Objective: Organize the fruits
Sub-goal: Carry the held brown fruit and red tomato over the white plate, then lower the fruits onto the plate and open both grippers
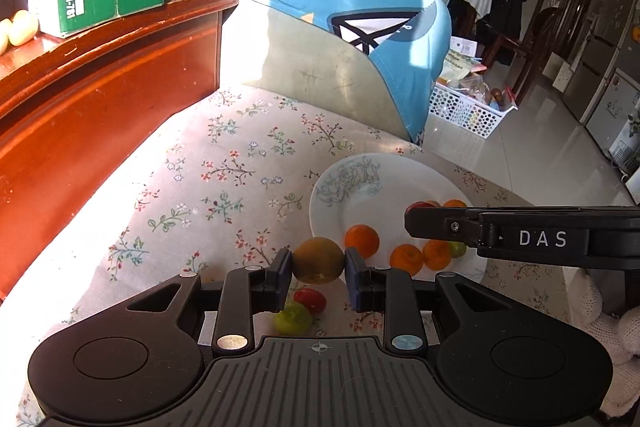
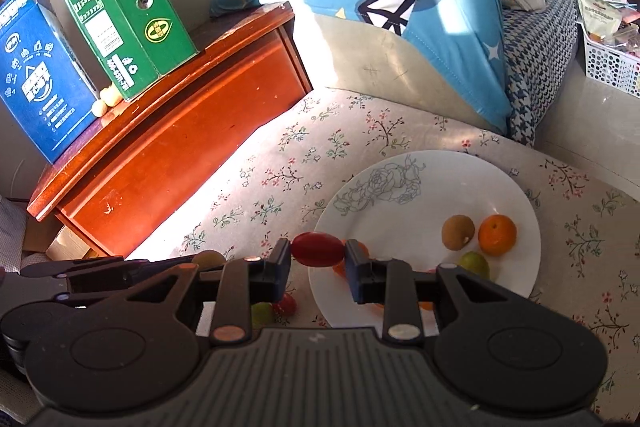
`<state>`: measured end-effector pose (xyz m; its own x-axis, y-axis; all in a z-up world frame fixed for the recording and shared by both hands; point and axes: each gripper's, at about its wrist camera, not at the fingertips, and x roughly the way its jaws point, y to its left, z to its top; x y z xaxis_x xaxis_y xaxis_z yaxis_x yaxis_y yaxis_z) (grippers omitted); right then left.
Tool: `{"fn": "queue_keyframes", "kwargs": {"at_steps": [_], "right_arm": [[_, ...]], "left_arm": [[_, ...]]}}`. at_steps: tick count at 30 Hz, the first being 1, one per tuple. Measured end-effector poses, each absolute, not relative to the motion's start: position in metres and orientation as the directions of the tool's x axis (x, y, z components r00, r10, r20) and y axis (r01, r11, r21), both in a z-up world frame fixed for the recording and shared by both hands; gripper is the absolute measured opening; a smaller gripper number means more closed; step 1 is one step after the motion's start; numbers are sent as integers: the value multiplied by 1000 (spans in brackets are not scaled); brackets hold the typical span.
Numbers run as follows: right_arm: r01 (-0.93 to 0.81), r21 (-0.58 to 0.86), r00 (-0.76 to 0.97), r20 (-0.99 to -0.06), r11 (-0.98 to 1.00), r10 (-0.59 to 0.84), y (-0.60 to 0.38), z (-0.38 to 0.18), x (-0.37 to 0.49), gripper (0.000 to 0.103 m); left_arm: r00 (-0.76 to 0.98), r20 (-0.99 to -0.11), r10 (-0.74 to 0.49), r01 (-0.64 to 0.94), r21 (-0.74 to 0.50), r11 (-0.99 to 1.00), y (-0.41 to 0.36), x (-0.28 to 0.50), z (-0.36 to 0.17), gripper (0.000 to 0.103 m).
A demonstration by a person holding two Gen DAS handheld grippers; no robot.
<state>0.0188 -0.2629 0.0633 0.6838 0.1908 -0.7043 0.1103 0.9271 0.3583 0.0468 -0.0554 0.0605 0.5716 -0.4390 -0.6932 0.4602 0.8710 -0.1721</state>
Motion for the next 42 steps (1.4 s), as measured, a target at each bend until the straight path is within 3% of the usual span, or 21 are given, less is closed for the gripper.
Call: {"fn": "queue_keyframes", "kwargs": {"at_steps": [32, 35, 36, 38, 42], "right_arm": [[260, 335, 588, -799, 906, 126, -312, 17, 46, 32], [272, 346, 599, -791, 898, 123, -315, 20, 46, 32], [273, 351, 604, -787, 896, 125, -315, 21, 46, 33], [273, 361, 613, -780, 892, 128, -315, 25, 46, 33], [265, 364, 628, -768, 893, 127, -313, 33, 45, 36]], "left_arm": [[487, -752, -444, 410, -252, 877, -127, 119, 19, 27], [499, -742, -448, 408, -255, 877, -128, 120, 26, 37], [507, -735, -450, 405, -257, 878, -127, 119, 29, 51], [527, -718, -455, 406, -257, 877, -127, 117, 36, 63], [543, -714, -442, 431, -216, 876, -128, 113, 51, 71]]}}
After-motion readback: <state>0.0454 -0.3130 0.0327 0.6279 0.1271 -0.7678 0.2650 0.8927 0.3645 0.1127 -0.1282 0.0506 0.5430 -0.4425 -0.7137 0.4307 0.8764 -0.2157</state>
